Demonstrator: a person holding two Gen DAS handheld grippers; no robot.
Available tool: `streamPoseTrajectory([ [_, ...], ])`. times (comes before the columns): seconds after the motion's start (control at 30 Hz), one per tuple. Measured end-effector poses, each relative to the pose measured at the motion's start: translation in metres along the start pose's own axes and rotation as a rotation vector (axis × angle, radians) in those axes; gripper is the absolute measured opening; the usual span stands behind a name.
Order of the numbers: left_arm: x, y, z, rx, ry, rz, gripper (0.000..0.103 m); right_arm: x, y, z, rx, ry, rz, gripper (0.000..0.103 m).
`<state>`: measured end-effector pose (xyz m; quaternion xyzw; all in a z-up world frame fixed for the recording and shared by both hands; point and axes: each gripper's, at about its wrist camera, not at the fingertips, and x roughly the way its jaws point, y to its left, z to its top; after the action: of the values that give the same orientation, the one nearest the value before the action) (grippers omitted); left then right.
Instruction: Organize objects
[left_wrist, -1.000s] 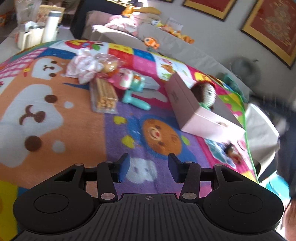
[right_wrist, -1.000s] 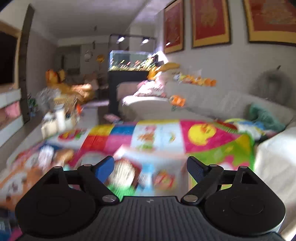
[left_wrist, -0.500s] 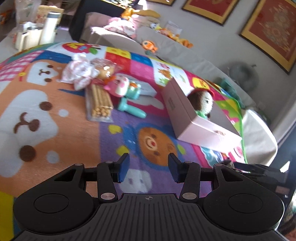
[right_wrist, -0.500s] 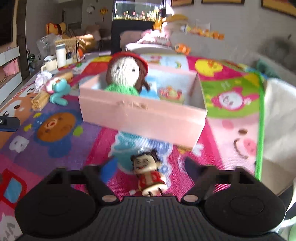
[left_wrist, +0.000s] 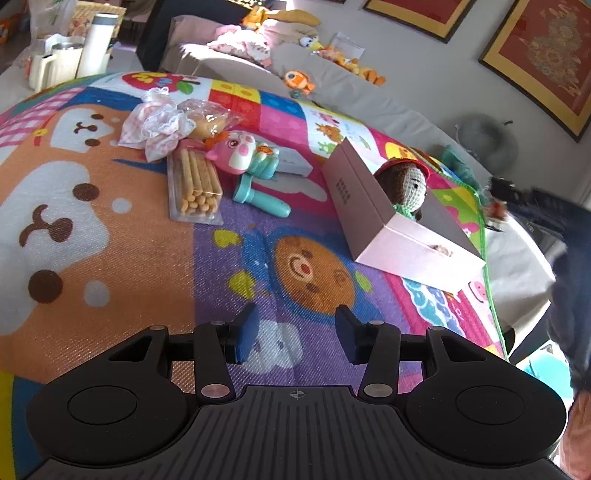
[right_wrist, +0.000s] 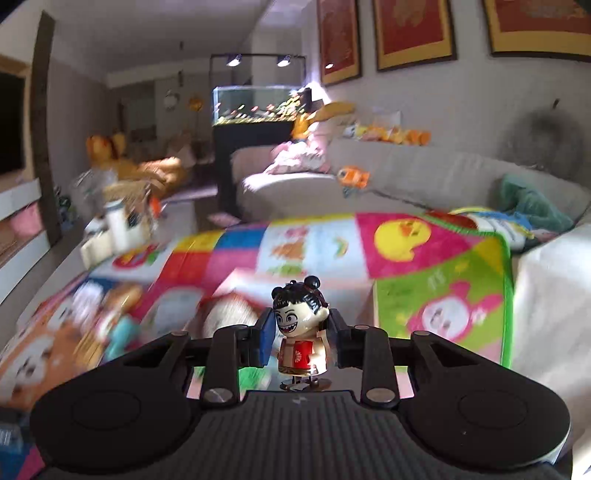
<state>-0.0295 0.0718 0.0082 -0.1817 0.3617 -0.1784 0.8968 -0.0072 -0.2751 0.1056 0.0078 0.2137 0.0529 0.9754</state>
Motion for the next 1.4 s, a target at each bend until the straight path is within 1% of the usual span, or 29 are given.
streamPoseTrajectory([
  [0.03, 0.000, 0.001, 0.000, -0.002, -0.001, 0.003, 0.050, 0.006, -0.004, 0.004, 0.017, -0.004, -0.020, 0.053],
  [0.07, -0.001, 0.002, 0.002, -0.001, -0.003, 0.009, 0.050, 0.010, -0.004, 0.005, 0.025, -0.010, -0.043, 0.063],
  [0.13, -0.003, 0.006, 0.010, 0.007, -0.025, 0.043, 0.050, 0.014, -0.001, 0.000, 0.016, -0.011, -0.050, 0.067],
  [0.2, -0.006, 0.014, 0.029, 0.016, -0.074, 0.080, 0.050, 0.012, 0.008, -0.011, -0.003, 0.003, -0.007, 0.074],
  [0.23, -0.007, 0.020, 0.042, 0.013, -0.113, 0.108, 0.050, 0.012, 0.014, -0.015, -0.021, 0.009, 0.013, 0.076],
  [0.3, -0.006, 0.037, 0.075, -0.019, -0.216, 0.189, 0.050, 0.008, 0.029, -0.026, -0.078, 0.023, 0.046, 0.078],
  [0.33, -0.003, 0.049, 0.095, -0.060, -0.266, 0.221, 0.050, 0.007, 0.038, -0.030, -0.111, 0.032, 0.058, 0.078],
  [0.4, 0.011, 0.073, 0.129, -0.144, -0.330, 0.248, 0.050, 0.006, 0.054, -0.038, -0.140, 0.042, 0.081, 0.082],
  [0.47, 0.032, 0.092, 0.153, -0.186, -0.351, 0.272, 0.049, 0.005, 0.067, -0.048, -0.137, 0.060, 0.125, 0.082],
  [0.5, 0.046, 0.101, 0.163, -0.202, -0.344, 0.287, 0.049, 0.004, 0.075, -0.054, -0.135, 0.070, 0.141, 0.082],
  [0.53, 0.063, 0.111, 0.172, -0.227, -0.319, 0.295, 0.049, 0.003, 0.080, -0.059, -0.136, 0.082, 0.152, 0.082],
  [0.57, 0.077, 0.119, 0.178, -0.262, -0.288, 0.285, 0.049, 0.002, 0.085, -0.064, -0.141, 0.093, 0.158, 0.082],
  [0.63, 0.102, 0.134, 0.185, -0.341, -0.227, 0.220, 0.049, -0.002, 0.094, -0.073, -0.159, 0.109, 0.166, 0.082],
  [0.7, 0.121, 0.136, 0.191, -0.368, -0.180, 0.155, 0.048, -0.006, 0.099, -0.074, -0.188, 0.123, 0.177, 0.082],
  [0.77, 0.130, 0.126, 0.192, -0.335, -0.146, 0.112, 0.047, -0.010, 0.099, -0.063, -0.211, 0.123, 0.178, 0.082],
  [0.8, 0.132, 0.119, 0.189, -0.304, -0.114, 0.092, 0.048, -0.010, 0.097, -0.053, -0.206, 0.120, 0.179, 0.082],
  [0.83, 0.131, 0.109, 0.183, -0.261, -0.091, 0.090, 0.048, -0.007, 0.095, -0.040, -0.188, 0.120, 0.187, 0.082],
  [0.87, 0.125, 0.097, 0.173, -0.214, -0.083, 0.093, 0.048, -0.003, 0.092, -0.027, -0.158, 0.125, 0.201, 0.082],
  [0.9, 0.118, 0.086, 0.162, -0.169, -0.072, 0.086, 0.048, 0.006, 0.091, -0.013, -0.121, 0.133, 0.214, 0.085],
  [0.97, 0.104, 0.070, 0.140, -0.119, -0.043, 0.050, 0.048, 0.026, 0.089, 0.014, -0.038, 0.159, 0.248, 0.086],
  [1.0, 0.095, 0.065, 0.126, -0.114, -0.021, 0.016, 0.046, 0.038, 0.092, 0.026, -0.011, 0.180, 0.268, 0.086],
  [1.07, 0.081, 0.065, 0.105, -0.139, 0.015, -0.053, 0.044, 0.068, 0.107, 0.045, -0.010, 0.222, 0.296, 0.086],
  [1.13, 0.072, 0.069, 0.086, -0.158, 0.019, -0.106, 0.042, 0.103, 0.131, 0.059, -0.044, 0.271, 0.265, 0.086],
  [1.2, 0.065, 0.077, 0.077, -0.184, -0.019, -0.143, 0.041, 0.145, 0.157, 0.066, -0.071, 0.360, 0.232, 0.085],
  [1.23, 0.062, 0.082, 0.074, -0.209, -0.047, -0.151, 0.041, 0.167, 0.170, 0.066, -0.094, 0.393, 0.196, 0.083],
  [1.27, 0.060, 0.088, 0.073, -0.237, -0.068, -0.155, 0.041, 0.187, 0.184, 0.065, -0.132, 0.411, 0.137, 0.074],
  [1.3, 0.057, 0.094, 0.075, -0.264, -0.085, -0.159, 0.041, 0.208, 0.194, 0.062, -0.168, 0.431, 0.073, 0.062],
  [1.37, 0.047, 0.106, 0.079, -0.313, -0.158, -0.148, 0.041, 0.243, 0.209, 0.056, -0.203, 0.488, -0.012, 0.051],
  [1.4, 0.044, 0.110, 0.083, -0.328, -0.186, -0.130, 0.041, 0.256, 0.213, 0.051, -0.214, 0.511, -0.039, 0.050],
])
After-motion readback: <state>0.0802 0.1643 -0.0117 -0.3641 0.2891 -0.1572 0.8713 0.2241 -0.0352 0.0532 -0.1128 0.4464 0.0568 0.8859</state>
